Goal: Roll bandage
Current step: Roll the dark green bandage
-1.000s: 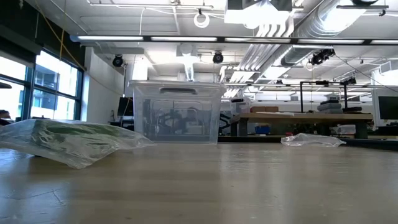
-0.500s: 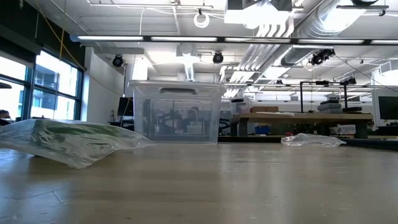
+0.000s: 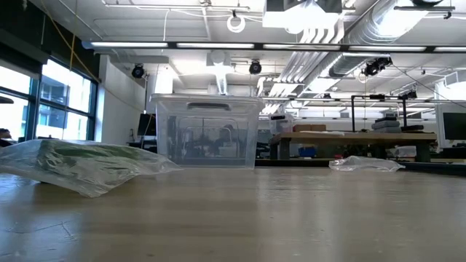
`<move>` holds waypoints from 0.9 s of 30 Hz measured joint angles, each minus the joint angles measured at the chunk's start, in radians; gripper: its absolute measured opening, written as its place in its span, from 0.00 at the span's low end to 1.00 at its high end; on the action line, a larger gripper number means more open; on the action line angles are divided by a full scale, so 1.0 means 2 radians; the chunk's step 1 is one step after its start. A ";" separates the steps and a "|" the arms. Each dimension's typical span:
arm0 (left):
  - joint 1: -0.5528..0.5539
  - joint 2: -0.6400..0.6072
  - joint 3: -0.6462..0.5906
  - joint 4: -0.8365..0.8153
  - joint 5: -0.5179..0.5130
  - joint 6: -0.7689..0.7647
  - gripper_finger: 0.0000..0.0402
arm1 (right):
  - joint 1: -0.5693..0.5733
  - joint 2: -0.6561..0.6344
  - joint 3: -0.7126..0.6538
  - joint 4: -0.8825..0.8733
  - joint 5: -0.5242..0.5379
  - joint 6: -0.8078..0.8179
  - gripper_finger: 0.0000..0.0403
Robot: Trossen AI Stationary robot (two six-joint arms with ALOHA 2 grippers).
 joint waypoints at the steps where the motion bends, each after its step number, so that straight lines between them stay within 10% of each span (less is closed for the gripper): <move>1: 0.001 0.000 0.000 -0.001 -0.001 -0.008 0.03 | -0.001 0.000 0.000 0.000 -0.001 -0.001 0.55; 27: 0.001 0.000 0.000 -0.030 0.001 -0.077 0.03 | -0.035 0.000 0.000 0.000 -0.003 0.024 0.41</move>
